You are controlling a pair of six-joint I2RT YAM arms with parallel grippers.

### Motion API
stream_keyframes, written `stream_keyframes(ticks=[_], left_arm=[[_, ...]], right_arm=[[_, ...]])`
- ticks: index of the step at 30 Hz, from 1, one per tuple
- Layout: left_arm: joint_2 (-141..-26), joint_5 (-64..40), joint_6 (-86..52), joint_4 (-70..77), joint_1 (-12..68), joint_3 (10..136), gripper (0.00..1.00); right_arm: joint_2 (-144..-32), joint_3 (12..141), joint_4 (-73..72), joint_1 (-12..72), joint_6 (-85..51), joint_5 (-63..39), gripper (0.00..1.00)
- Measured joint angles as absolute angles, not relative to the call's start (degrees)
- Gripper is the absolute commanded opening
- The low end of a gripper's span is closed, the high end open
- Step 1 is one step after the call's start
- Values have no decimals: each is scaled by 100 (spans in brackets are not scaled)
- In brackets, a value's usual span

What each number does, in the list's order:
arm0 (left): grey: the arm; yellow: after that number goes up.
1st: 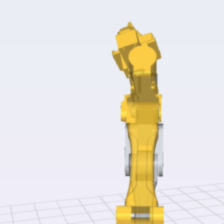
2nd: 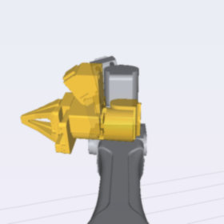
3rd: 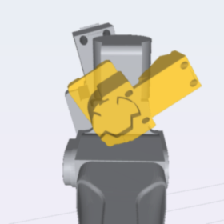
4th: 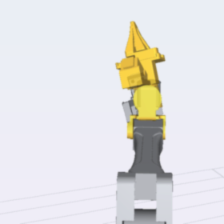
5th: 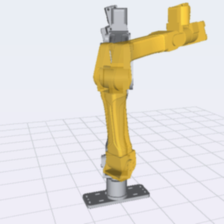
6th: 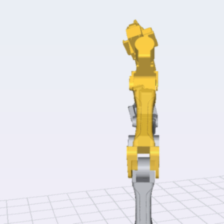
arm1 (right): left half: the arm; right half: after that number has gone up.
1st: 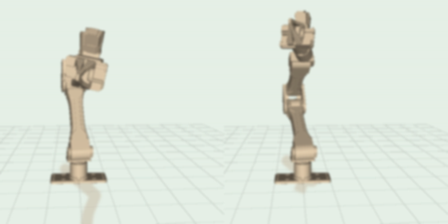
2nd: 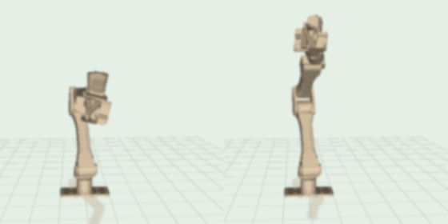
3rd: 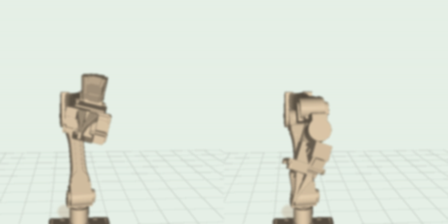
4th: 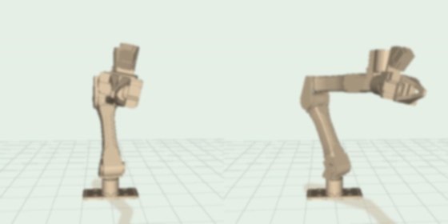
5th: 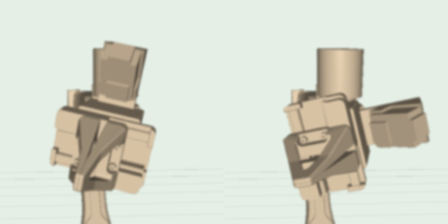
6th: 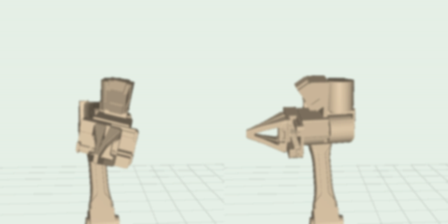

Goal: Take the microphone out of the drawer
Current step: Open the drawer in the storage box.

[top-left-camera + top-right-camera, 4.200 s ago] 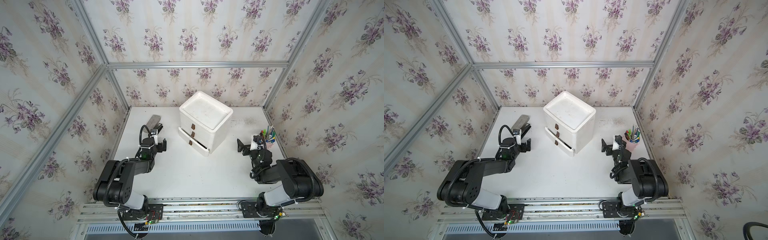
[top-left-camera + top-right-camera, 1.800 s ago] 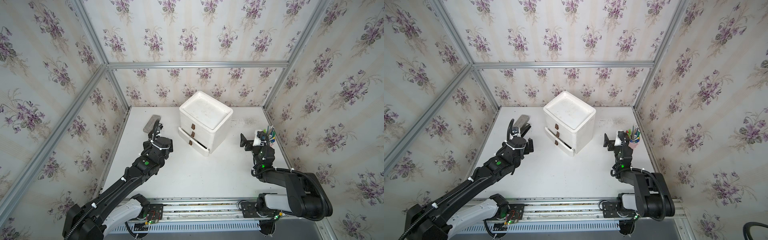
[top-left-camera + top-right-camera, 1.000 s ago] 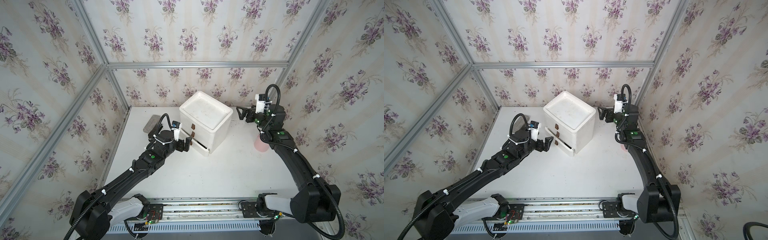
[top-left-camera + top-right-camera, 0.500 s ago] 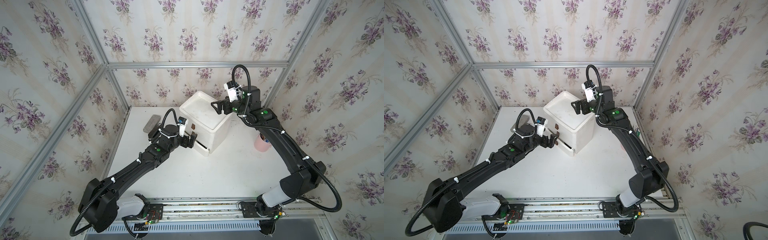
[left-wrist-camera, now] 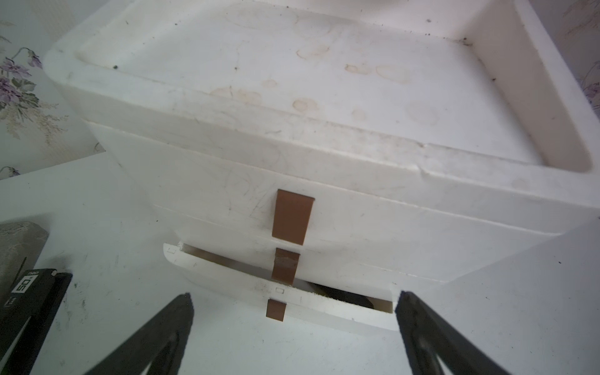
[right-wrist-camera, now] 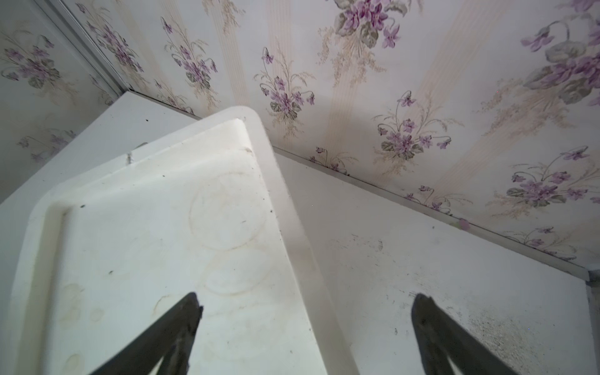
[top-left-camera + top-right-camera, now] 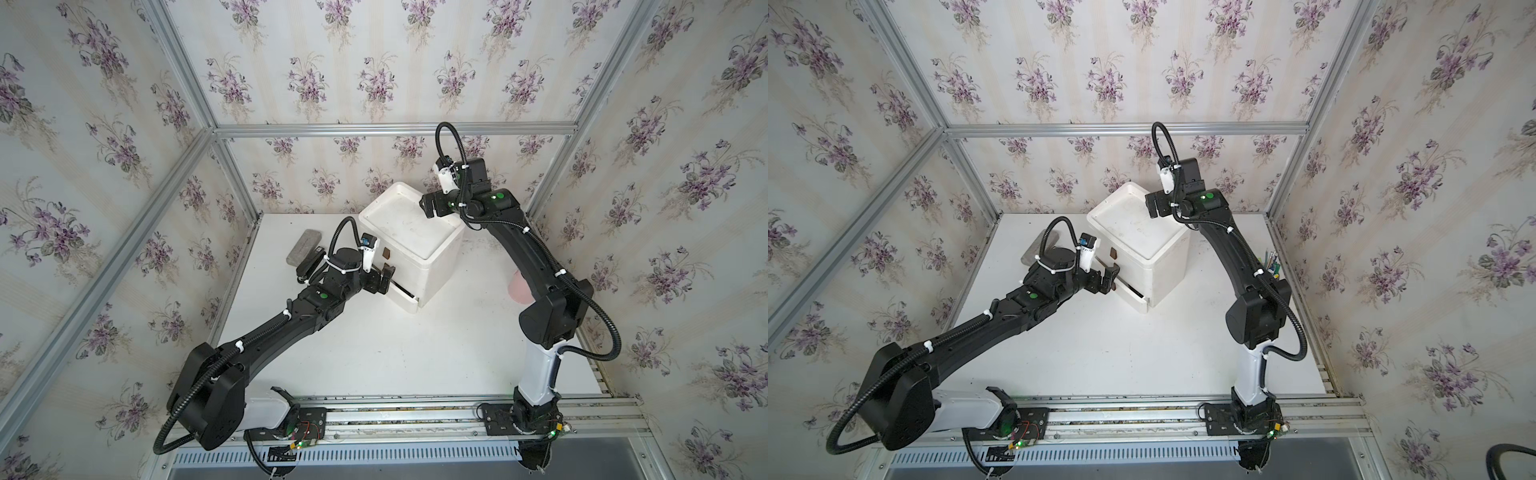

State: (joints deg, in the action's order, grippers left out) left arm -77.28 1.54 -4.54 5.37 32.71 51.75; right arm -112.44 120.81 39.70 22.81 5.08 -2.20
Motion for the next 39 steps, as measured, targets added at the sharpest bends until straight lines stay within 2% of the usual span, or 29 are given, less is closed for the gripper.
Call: stream_keyframes(ticks=[10,17,27,39], left_arm=[[-7994,156,1,1098,3256,5028,90],[-8300,99,242,1492,3148,5022,82],[-8578,38,311,1806,3116,5118,78],[-8591,82,379,1905,3109,5201,57]], right_arm=[[-11266,11688,4224,2095,596,-325,100],[-10829,10897,3612,2058,663,-521,100],[-10200,9808,2685,2045,631,-812,100],[-10077,9603,2637,2023,596,-969,100]])
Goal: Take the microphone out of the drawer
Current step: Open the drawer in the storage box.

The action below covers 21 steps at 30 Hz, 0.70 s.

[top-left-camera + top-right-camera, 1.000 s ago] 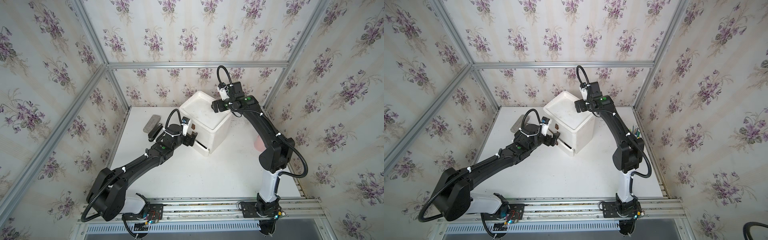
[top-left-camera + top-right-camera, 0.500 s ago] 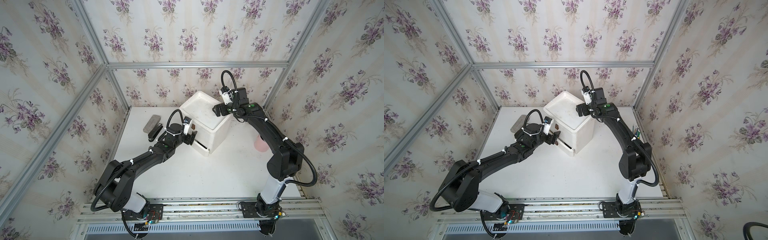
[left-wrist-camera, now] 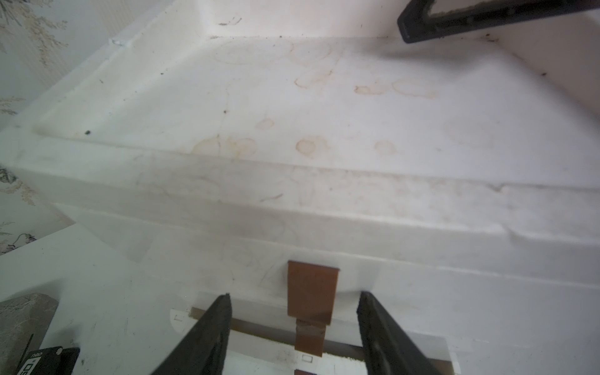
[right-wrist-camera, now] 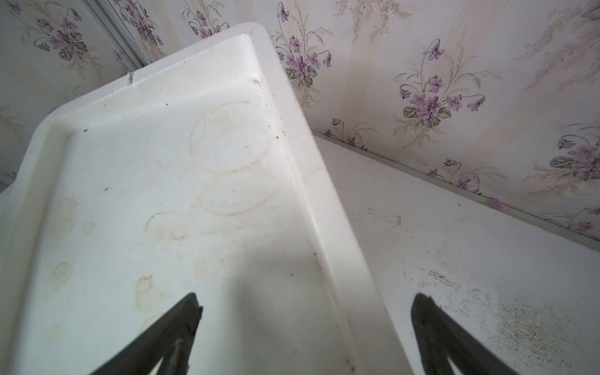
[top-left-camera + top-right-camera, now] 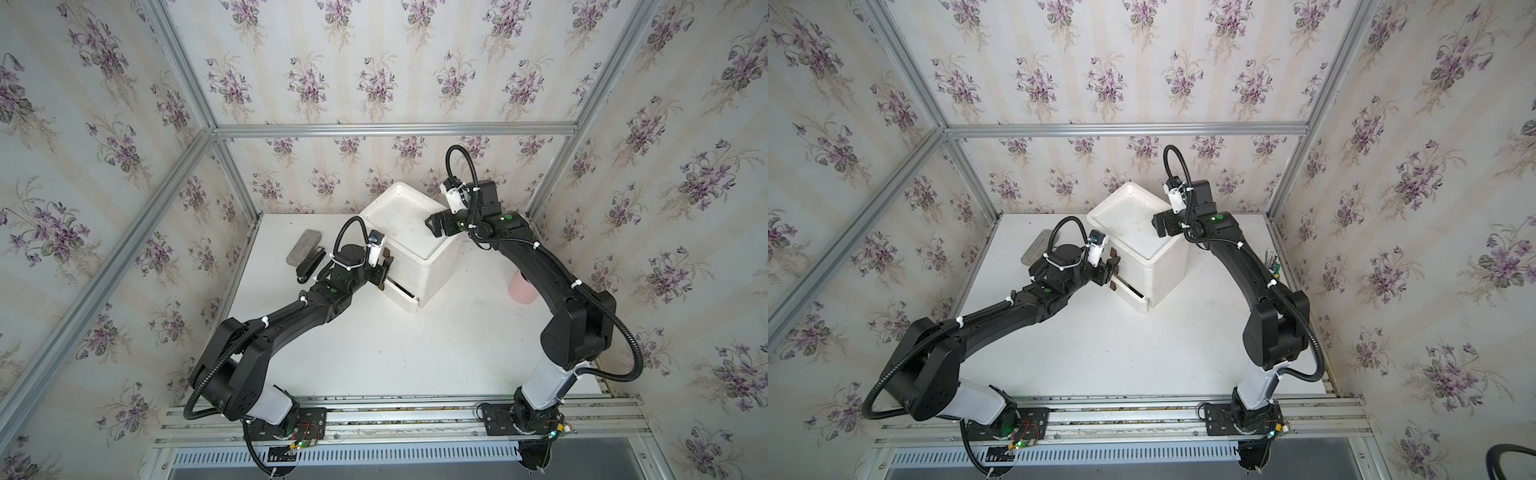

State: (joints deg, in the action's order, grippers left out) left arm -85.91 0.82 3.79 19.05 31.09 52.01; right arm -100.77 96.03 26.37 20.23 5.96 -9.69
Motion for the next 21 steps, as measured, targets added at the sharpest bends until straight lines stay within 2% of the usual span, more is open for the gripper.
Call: stream_keyframes(ticks=[9,21], left_arm=[[-8586,134,425,1896,3100,5223,36],[-8508,130,440,1811,3105,5245,14]], right_arm=[[-10066,9498,2480,2023,482,-1011,100],[-10022,9330,2167,2023,405,-1009,100]])
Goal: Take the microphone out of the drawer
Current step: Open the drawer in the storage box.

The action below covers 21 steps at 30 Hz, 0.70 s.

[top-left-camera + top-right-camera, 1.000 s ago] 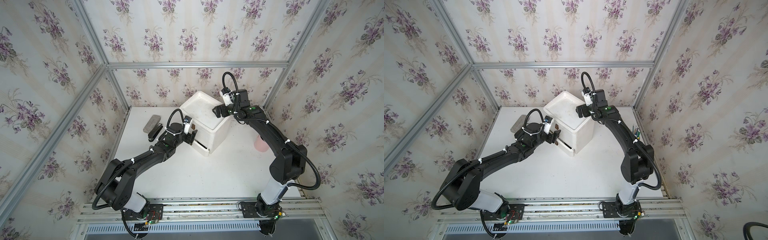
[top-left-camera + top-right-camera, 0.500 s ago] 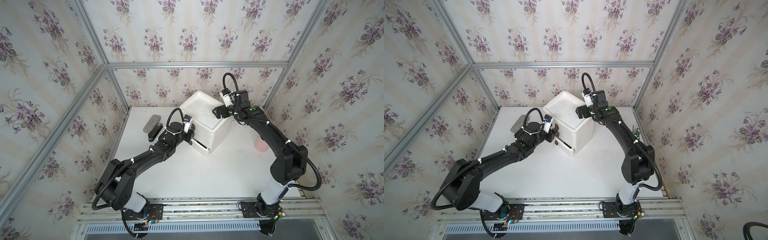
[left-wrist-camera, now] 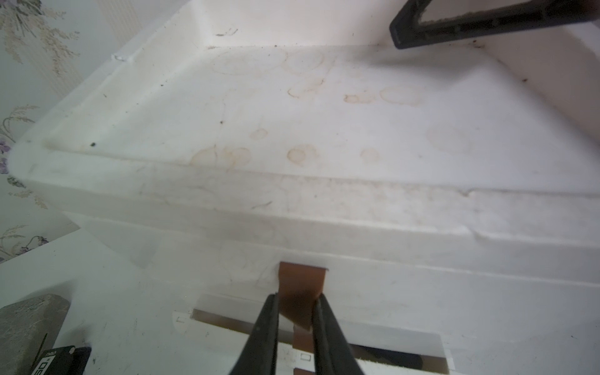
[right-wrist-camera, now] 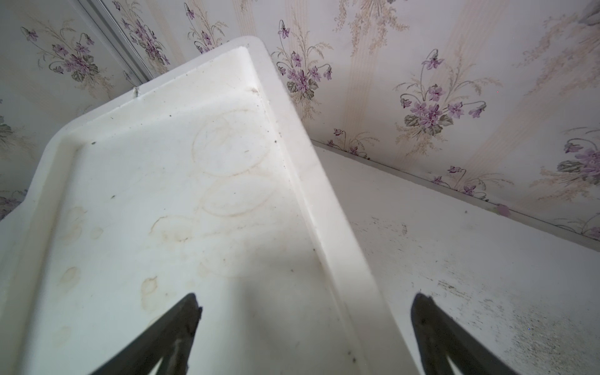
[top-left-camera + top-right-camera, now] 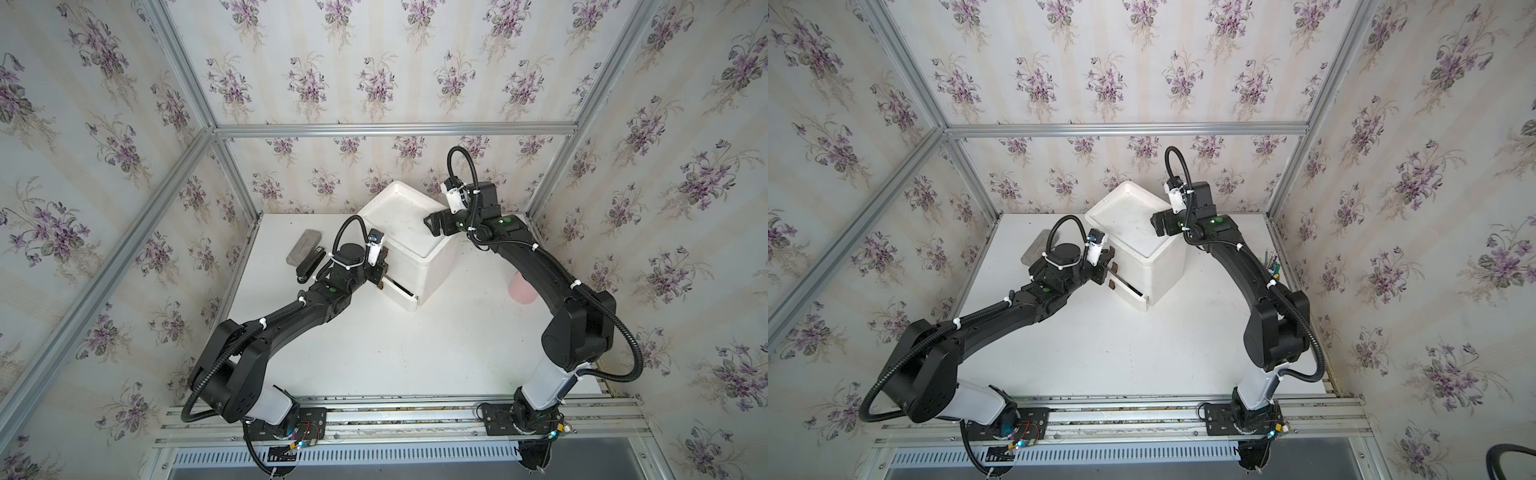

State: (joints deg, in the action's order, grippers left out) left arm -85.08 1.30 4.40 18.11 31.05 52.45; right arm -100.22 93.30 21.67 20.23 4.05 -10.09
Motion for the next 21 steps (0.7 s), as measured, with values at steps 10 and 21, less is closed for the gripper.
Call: stream_keyframes(ticks=[10,21], left_arm=[[-8420,97,438,1750,3105,5218,4],[-8324,75,438,1813,3105,5072,0]], right_arm=[[-10014,9244,1955,2023,338,-1007,100],[-10005,9220,1922,2023,333,-991,100]])
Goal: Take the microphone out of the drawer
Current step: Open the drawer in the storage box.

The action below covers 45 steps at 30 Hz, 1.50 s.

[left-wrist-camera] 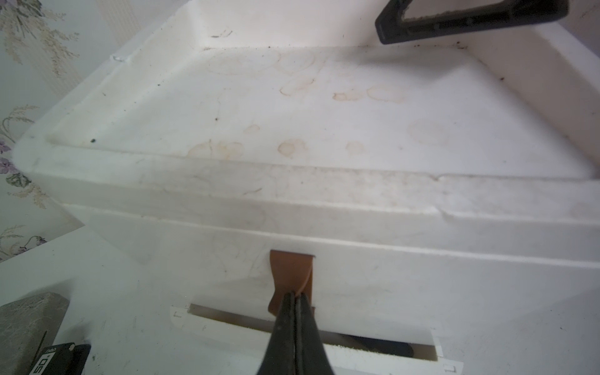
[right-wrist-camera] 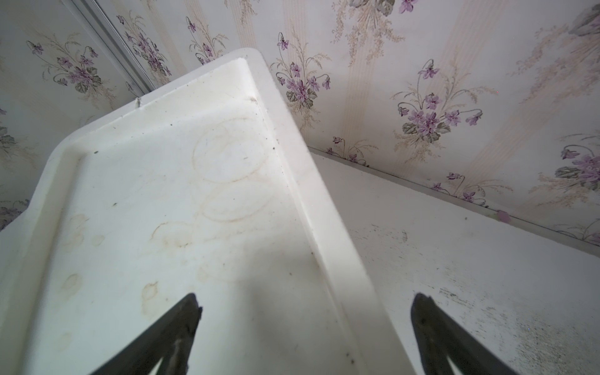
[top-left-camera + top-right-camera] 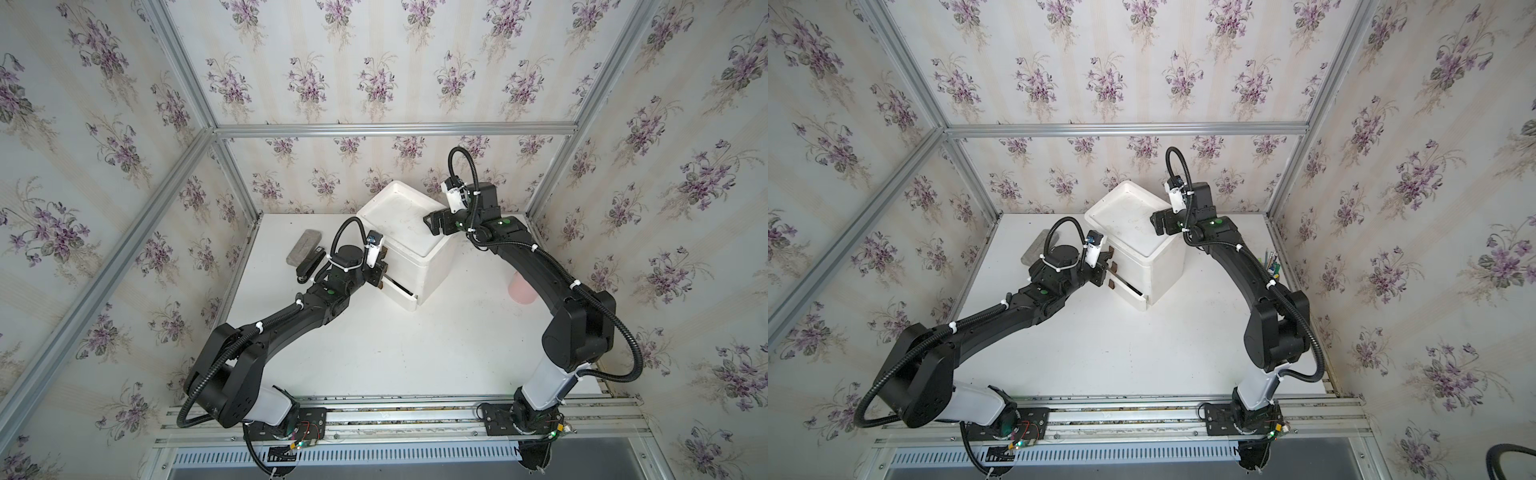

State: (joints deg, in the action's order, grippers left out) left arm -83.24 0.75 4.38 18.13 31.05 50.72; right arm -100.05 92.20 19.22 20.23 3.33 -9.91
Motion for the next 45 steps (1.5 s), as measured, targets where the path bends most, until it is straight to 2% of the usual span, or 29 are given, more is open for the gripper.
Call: stream_keyframes(ticks=[45], left_arm=[[-6611,648,-23,1096,3114,4139,0]], right_arm=[[-10042,8844,1605,2027,23,-1050,99]])
